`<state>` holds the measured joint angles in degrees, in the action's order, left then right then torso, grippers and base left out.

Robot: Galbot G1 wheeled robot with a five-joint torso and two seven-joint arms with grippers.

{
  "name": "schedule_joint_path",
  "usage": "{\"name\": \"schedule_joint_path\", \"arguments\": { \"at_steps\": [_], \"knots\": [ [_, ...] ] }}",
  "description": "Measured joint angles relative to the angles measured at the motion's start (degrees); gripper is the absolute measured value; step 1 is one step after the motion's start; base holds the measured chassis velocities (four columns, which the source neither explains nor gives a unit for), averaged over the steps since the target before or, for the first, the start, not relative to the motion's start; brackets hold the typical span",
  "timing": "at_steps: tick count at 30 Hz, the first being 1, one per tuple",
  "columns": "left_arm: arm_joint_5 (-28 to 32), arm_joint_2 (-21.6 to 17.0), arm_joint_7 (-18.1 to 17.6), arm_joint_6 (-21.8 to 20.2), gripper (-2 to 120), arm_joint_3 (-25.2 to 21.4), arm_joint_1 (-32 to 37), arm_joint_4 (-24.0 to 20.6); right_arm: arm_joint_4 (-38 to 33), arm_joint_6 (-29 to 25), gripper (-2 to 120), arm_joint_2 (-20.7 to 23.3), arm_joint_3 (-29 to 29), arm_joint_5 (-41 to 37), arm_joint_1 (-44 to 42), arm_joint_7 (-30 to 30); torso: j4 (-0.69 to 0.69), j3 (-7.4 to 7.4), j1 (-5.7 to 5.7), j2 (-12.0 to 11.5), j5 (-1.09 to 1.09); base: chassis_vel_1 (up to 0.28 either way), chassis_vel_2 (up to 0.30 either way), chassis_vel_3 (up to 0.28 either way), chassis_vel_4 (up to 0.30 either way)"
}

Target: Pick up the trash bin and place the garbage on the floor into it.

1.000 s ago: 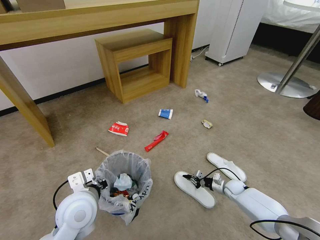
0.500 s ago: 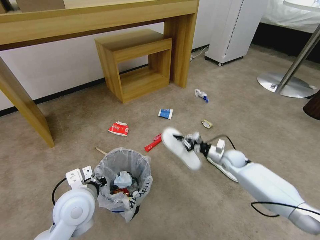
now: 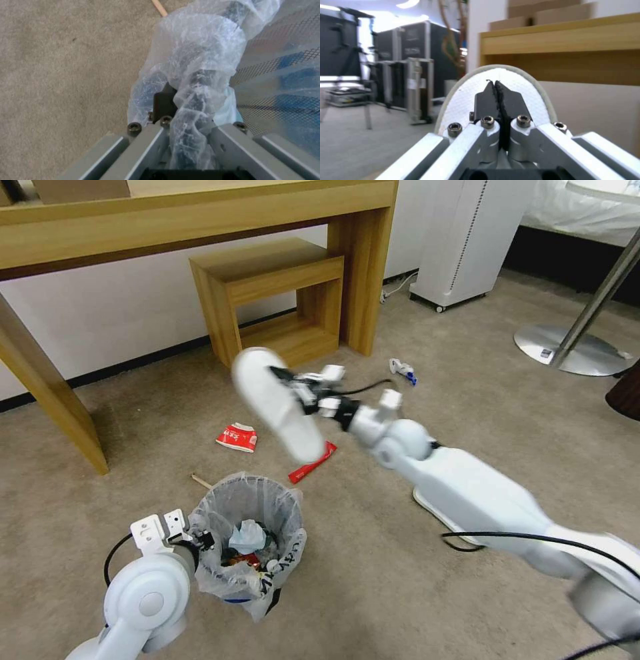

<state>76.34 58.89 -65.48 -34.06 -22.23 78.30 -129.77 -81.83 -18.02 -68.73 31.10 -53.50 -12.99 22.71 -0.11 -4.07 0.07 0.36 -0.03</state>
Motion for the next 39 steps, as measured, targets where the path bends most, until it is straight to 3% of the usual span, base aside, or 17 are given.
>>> {"name": "schedule_joint_path", "arguments": {
  "at_steps": [3,12,31,39],
  "knots": [
    [-0.2,0.2,0.0,0.0,0,-0.3,0.4,-0.1,2.2,-0.2,0,-3.9,2.2,0.8,-0.1,-0.2,0.00,0.00,0.00,0.0,0.00,0.000,0.000,0.000,0.000],
    [-0.3,0.4,-0.1,0.1,0,-0.8,0.7,-0.4,6.0,-0.9,0,-7.8,6.1,3.3,-3.8,-0.1,-0.03,0.00,0.00,0.0,0.02,0.000,0.000,0.000,0.000],
    [1.0,-0.4,-0.9,0.2,0,-0.8,0.2,-0.7,2.0,-0.9,0,-2.0,10.4,5.8,-10.0,0.4,-0.03,0.00,-0.01,0.0,0.03,0.000,0.000,0.000,0.000],
    [0.6,0.1,-0.9,0.2,0,-0.8,0.9,-0.9,0.9,-0.2,30,-0.6,10.5,5.2,-9.8,0.2,-0.02,0.01,-0.01,0.0,0.03,0.000,0.000,0.000,0.000]
  ]
}}
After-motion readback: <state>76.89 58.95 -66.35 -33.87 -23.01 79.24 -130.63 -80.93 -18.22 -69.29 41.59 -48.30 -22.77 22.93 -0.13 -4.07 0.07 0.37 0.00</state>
